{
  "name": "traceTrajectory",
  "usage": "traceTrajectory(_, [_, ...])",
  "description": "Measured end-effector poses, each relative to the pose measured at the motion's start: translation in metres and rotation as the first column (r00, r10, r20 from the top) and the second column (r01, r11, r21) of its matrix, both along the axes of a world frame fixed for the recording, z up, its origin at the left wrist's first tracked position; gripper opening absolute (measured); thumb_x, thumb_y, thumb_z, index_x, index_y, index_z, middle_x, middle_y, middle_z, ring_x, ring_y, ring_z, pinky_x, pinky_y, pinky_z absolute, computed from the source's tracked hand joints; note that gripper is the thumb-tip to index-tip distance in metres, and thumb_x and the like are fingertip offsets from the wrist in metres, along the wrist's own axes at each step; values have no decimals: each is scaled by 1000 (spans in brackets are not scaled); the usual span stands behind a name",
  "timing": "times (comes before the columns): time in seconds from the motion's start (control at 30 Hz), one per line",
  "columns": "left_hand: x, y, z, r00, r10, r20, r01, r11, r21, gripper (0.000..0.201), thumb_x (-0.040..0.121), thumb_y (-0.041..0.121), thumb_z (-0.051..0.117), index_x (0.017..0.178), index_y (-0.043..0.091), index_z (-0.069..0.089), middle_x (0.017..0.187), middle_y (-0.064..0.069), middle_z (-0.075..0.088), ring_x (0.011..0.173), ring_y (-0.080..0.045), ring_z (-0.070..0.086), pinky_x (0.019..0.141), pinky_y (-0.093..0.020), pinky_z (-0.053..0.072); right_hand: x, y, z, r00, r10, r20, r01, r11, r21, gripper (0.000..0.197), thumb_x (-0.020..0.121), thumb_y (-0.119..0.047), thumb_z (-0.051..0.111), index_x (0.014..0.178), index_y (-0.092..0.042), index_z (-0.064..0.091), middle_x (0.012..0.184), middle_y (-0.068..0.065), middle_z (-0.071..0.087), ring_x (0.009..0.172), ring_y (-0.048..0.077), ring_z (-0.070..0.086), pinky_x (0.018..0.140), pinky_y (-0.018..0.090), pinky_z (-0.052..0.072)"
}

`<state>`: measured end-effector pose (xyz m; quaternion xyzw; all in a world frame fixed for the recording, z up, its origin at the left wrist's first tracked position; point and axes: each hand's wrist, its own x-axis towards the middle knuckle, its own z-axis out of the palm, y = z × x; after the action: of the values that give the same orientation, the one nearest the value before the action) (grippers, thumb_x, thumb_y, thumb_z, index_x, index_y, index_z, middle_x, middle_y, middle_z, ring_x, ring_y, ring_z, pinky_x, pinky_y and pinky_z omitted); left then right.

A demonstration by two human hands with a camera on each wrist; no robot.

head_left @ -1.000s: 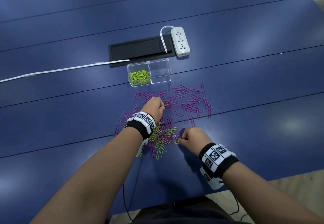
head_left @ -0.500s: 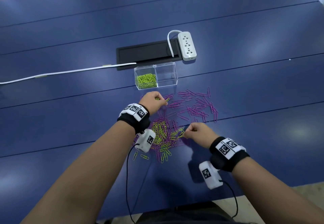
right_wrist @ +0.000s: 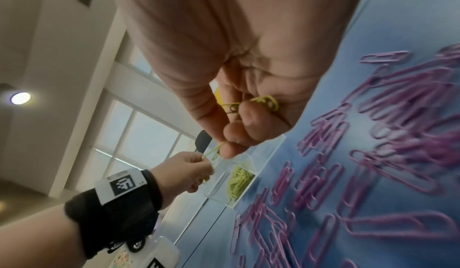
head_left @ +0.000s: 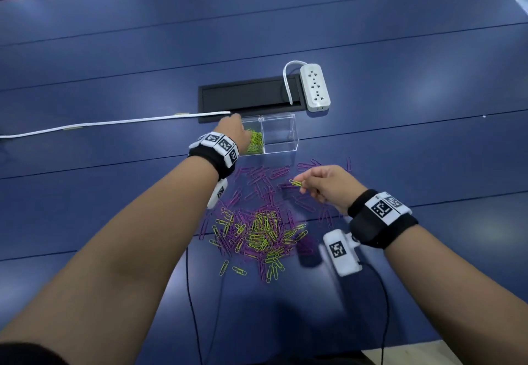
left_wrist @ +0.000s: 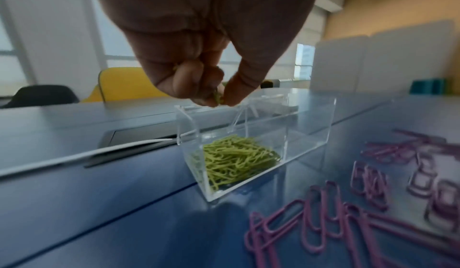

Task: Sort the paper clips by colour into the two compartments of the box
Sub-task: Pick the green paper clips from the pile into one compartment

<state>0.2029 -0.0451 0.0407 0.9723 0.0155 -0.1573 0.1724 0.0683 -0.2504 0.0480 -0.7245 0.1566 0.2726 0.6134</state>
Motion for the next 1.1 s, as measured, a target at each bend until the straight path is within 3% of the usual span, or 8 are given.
traceTrajectory(0.13, [11,0,-4,989,-138,-56,145,979,143,25,89,13,49,112,4,54,116,-19,57,101,-37,59,78,-39,49,30,10,10,995,76,69,-69,993,-99,19,92,-3,49,93,-2,68,66,3,59,50,10,46,43,18,37])
traceTrajectory(0.3, [8,9,-11,995,-96,36,97,995,-33,33,86,11,56,119,11,55,119,-13,60,109,-30,57,90,-35,47,78,32,20,958,224,177,-149,921,-360,24,91,-12,51,73,-17,66,65,2,61,52,11,49,53,24,44])
traceTrajectory(0.43, [-5,24,-12,987,85,139,-51,972,-230,31,86,1,48,112,11,61,120,-11,60,111,-27,57,95,-35,47,119,65,22,918,342,201,-197,832,-518,22,89,-14,52,84,-4,71,75,4,68,68,20,61,73,34,52])
traceTrajectory(0.57, [-38,38,-9,941,270,202,-186,916,-355,30,84,-4,43,100,7,65,112,-13,60,102,-25,58,87,-21,40,143,100,13,857,486,169,-257,690,-677,25,90,-14,50,96,-7,72,101,11,70,98,27,65,87,32,52])
traceTrajectory(0.77, [-98,39,-24,959,269,85,-219,899,-379,26,81,-1,46,92,14,63,102,-7,58,87,-21,58,83,-28,46,141,119,-2,739,659,139,-370,569,-734,33,88,-4,45,107,-14,70,115,6,67,108,25,61,94,32,48])
traceTrajectory(0.83, [-117,31,-29,976,213,45,-180,907,-381,23,81,1,47,89,17,62,97,-2,56,81,-16,55,80,-28,47,138,113,-2,727,664,173,-365,587,-722,37,87,-2,44,111,-17,68,118,4,65,109,23,60,93,28,47])
traceTrajectory(1.0, [-156,1,-47,997,-73,6,70,930,-361,10,84,11,57,89,18,62,89,3,49,79,-14,52,81,-31,49,112,76,1,825,431,366,-188,819,-542,30,82,1,50,96,-14,72,101,5,72,93,17,65,90,26,49])
traceTrajectory(1.1, [-170,-12,-58,983,-183,-15,167,928,-333,7,86,18,61,93,18,62,93,1,49,91,-20,54,86,-36,48,66,44,-5,856,397,332,-177,827,-533,19,84,-5,56,84,-16,72,93,3,73,87,16,66,88,28,51])
